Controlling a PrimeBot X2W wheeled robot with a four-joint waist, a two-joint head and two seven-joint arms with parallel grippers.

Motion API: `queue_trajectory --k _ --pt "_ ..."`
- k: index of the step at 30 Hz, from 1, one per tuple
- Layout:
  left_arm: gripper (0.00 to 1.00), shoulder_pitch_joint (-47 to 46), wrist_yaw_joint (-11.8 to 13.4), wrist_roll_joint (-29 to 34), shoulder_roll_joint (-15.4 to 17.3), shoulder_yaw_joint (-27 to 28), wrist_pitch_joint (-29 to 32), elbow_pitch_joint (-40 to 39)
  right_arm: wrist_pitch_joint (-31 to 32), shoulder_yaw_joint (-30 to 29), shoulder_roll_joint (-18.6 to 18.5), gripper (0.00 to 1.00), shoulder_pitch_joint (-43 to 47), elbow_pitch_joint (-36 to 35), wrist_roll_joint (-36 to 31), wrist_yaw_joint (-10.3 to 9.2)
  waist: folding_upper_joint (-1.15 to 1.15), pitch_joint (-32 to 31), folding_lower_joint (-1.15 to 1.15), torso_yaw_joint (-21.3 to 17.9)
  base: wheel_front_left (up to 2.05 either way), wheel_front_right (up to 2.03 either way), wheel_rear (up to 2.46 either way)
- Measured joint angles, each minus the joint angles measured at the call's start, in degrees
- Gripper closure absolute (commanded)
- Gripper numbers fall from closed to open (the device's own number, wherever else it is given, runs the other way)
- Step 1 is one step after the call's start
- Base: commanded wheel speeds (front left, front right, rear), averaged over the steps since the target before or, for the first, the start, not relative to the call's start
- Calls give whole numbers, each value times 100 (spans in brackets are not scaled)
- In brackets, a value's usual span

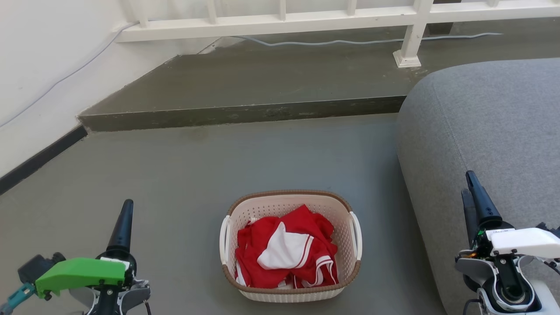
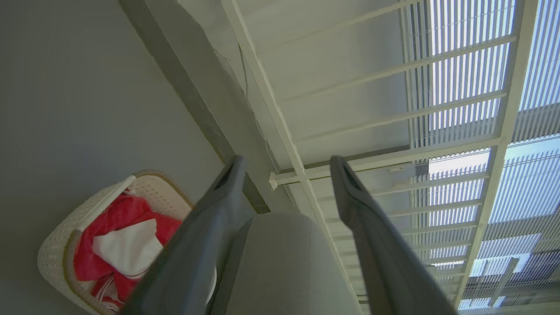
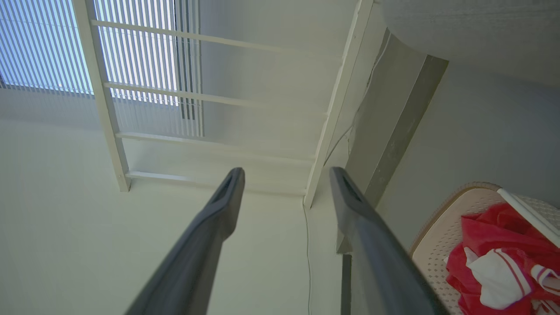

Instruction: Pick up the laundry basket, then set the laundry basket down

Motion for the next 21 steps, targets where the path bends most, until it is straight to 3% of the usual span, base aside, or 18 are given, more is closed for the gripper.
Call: queue_trajectory --k 21 --pt "0 -54 -1 2150 130 -243 -423 -202 -477 553 -379 0 -12 -123 -1414 2 0 26 0 -16 0 0 0"
